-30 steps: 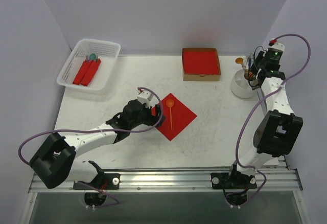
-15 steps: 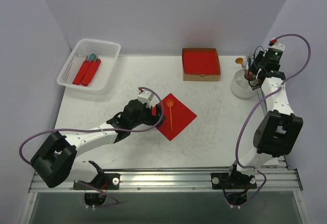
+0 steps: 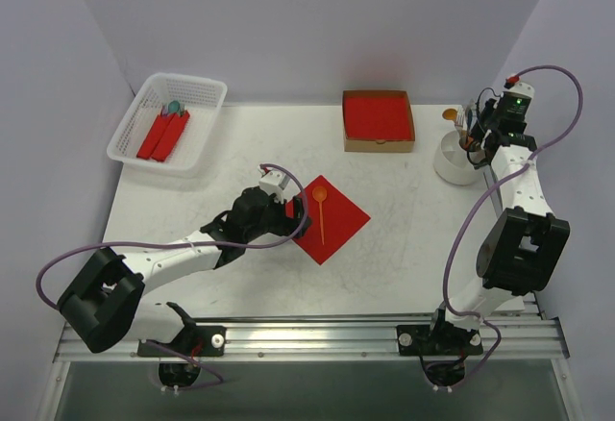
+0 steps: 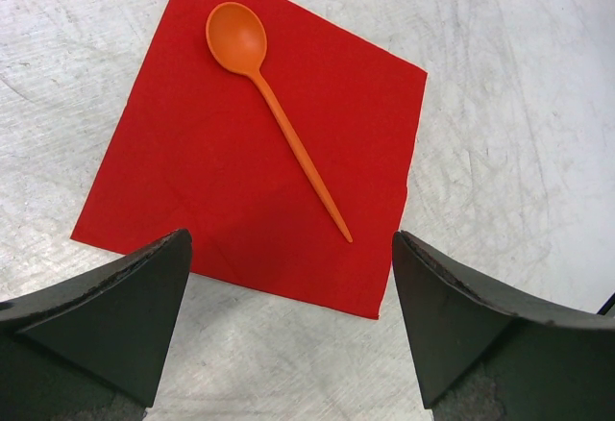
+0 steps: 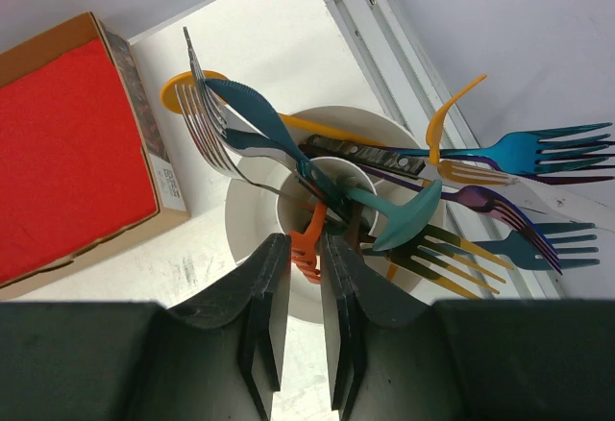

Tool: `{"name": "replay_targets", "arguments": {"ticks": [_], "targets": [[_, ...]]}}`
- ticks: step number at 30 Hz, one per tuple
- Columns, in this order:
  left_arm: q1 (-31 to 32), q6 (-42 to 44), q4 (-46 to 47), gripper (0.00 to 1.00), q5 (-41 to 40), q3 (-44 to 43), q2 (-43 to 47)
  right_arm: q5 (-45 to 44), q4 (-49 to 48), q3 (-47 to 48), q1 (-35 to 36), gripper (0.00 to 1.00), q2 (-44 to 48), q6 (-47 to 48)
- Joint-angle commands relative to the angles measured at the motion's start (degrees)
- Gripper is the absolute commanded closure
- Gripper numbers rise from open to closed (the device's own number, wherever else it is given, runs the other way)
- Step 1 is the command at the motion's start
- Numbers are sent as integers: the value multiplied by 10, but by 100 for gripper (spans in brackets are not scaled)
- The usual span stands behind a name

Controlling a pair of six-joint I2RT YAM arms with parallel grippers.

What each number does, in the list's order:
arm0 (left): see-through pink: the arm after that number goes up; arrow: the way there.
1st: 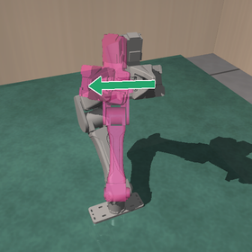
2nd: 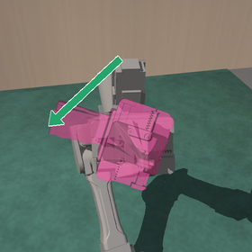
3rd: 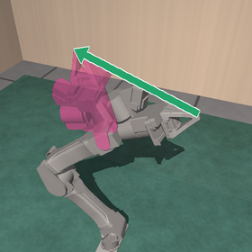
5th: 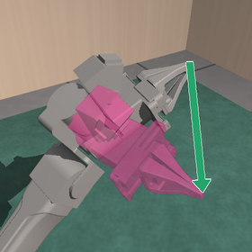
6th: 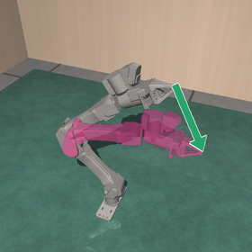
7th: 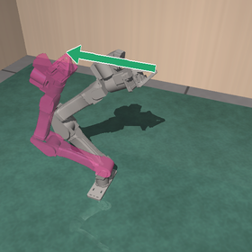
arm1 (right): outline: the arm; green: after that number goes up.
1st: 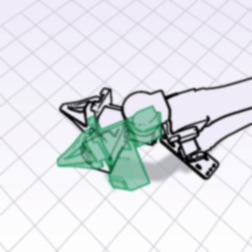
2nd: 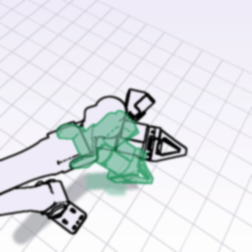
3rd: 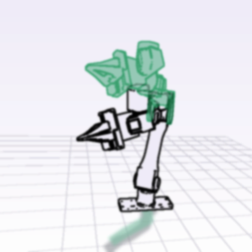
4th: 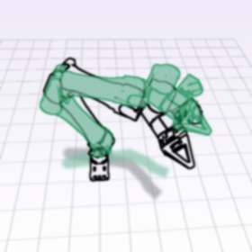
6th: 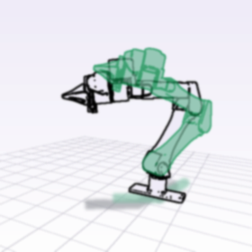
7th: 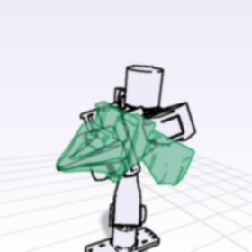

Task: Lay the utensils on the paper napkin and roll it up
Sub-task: Pick up the utensils from the container.

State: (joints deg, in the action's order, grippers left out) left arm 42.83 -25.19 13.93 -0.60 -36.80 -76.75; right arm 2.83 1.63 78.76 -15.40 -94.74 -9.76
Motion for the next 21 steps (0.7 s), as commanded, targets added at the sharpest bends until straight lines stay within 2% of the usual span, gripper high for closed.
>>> {"name": "replay_targets", "arguments": {"ticks": [1, 5, 6, 8, 16, 21], "targets": [[3, 8, 7, 6, 6, -28, -1, 3, 2, -2, -3, 80, 25, 0], [4, 8, 5, 6, 6, -28, 0, 6, 7, -2, -2, 84, 25, 1], [3, 8, 5, 6, 6, -28, 2, 6, 7, -3, -2, 92, 25, 0], [4, 8, 5, 6, 6, -28, 1, 6, 7, -4, -2, 98, 25, 0], [4, 8, 5, 6, 6, -28, -1, 9, 4, -5, -3, 100, 28, -1], [4, 9, 5, 6, 6, -28, -1, 31, 22, 31, -4, 100, 22, -10]]}}
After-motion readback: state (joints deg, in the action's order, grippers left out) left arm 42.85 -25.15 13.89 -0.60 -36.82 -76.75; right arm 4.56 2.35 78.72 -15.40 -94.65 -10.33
